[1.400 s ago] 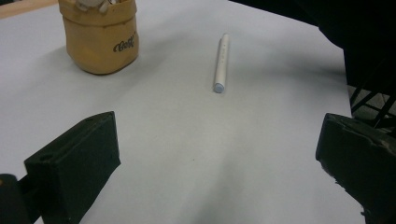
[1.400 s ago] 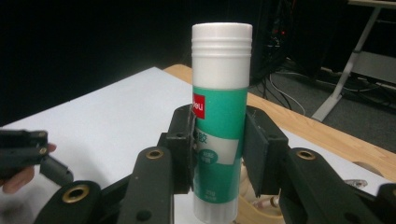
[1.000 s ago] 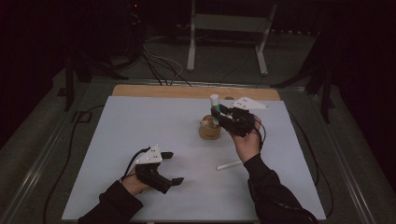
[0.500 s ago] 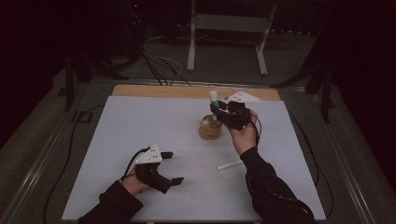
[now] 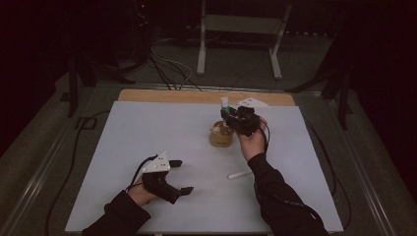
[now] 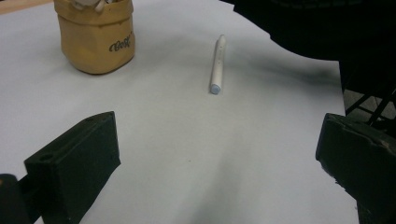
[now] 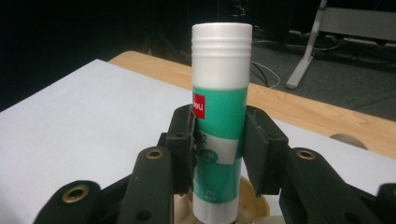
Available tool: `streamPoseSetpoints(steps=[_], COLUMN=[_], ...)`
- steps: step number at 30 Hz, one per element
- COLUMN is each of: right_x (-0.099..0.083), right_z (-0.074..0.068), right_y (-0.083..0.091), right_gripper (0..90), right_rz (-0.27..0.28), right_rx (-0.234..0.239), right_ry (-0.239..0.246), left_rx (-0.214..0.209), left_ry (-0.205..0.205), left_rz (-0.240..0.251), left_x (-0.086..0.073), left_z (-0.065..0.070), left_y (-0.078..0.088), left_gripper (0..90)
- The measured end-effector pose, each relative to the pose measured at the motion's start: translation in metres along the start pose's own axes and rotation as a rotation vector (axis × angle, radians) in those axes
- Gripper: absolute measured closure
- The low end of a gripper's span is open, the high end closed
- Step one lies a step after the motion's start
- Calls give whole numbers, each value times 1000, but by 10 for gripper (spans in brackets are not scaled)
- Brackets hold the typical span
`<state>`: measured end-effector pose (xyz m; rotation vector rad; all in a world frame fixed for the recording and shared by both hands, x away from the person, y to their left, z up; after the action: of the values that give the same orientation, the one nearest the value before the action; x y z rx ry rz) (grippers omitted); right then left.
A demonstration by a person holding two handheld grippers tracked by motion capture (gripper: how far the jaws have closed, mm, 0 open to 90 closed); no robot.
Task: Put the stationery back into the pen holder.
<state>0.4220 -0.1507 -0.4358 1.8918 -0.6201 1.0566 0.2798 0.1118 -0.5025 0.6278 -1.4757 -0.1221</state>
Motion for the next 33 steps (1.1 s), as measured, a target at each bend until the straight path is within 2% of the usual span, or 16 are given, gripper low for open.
streamPoseSetpoints(steps=[17, 20, 26, 29, 30, 33], right_x=[-13, -16, -20, -21, -22, -22], right_z=[5, 5, 9, 9, 10, 10], right_y=[-17, -20, -22, -21, -21, -19], right_gripper=[653, 652, 650, 650, 645, 622], right_rz=[-8, -12, -19, -18, -20, -5], right_rx=[-31, -34, -31, -37, -26, -23], right_ry=[-46, -55, -87, -87, -99, -92], left_rx=[6, 3, 4, 3, 4, 2], left_ry=[8, -3, -2, 0, -3, -2], left_rz=[-3, -3, -2, -3, -6, -4], left_x=[0, 0, 0, 0, 0, 0], left_z=[-2, 0, -1, -1, -1, -1], left_y=[2, 2, 2, 2, 1, 1], left_gripper=[3, 3, 3, 3, 3, 3])
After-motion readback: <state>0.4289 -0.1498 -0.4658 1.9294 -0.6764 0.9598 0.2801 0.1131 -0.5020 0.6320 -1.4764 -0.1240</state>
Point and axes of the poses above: each handheld gripper's, and its own axes: y roughly backward along the jaws, x roughly out of its top, z roughly to its right, the point moved 2 cm from there along -y, roughly forward along the jaws, and after that the axes turned 12 degrees about -y, right-handed, at the moved point
